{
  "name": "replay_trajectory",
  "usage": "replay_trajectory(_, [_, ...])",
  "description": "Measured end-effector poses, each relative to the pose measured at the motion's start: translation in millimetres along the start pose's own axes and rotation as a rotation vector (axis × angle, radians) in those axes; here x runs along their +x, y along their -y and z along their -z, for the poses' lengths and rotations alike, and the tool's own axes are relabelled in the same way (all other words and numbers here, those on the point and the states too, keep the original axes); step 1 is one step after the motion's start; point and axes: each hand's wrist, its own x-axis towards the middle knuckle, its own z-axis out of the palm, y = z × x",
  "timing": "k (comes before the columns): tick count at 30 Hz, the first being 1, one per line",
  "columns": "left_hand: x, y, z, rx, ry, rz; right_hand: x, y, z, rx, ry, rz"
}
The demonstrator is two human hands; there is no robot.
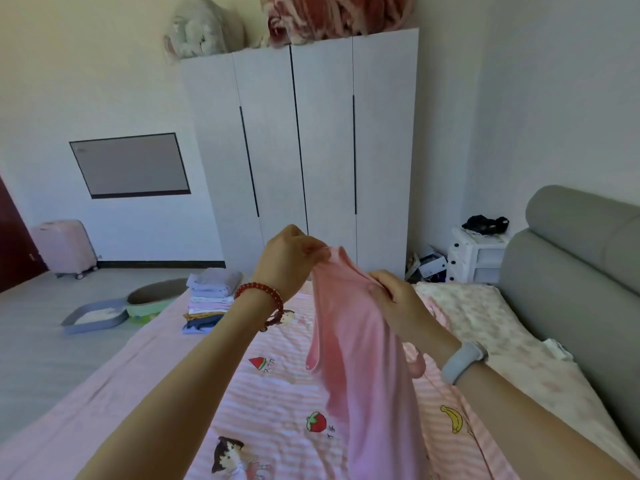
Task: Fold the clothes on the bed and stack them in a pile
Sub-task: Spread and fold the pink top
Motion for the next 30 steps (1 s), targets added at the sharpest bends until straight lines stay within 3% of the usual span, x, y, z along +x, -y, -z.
replay_trajectory(5, [9.2, 4.9, 4.0, -0.016, -0.188, -0.054, -2.0, 5.0, 10.3, -0.049, 0.186, -0.031])
replay_trajectory(10, [23.2, 14.9, 12.3, -0.315, -0.37, 0.145, -20.6, -18.7, 7.4, -0.179, 0.28, -0.187])
replay_trajectory(16, [30.5, 45.6, 31.9, -0.417, -0.46, 0.276, -23.4, -39.7, 37.3, -0.399, 0.27, -0.298])
replay_trajectory(19, [31.5, 53.0, 43.4, -0.378, -0.451, 0.248, -14.2, -35.7, 60.3, -0.37, 0.133, -0.26])
replay_trajectory(25, [42.3, 54.9, 68.1, -0.442, -0.525, 0.148, 22.5, 6.4, 92.4, 0.025, -0.246, -0.239])
replay_trajectory(30, [54.2, 51.6, 96.8, -0.523, -0.635, 0.023, 31.0, 55.5, 95.9, 0.31, -0.349, -0.112])
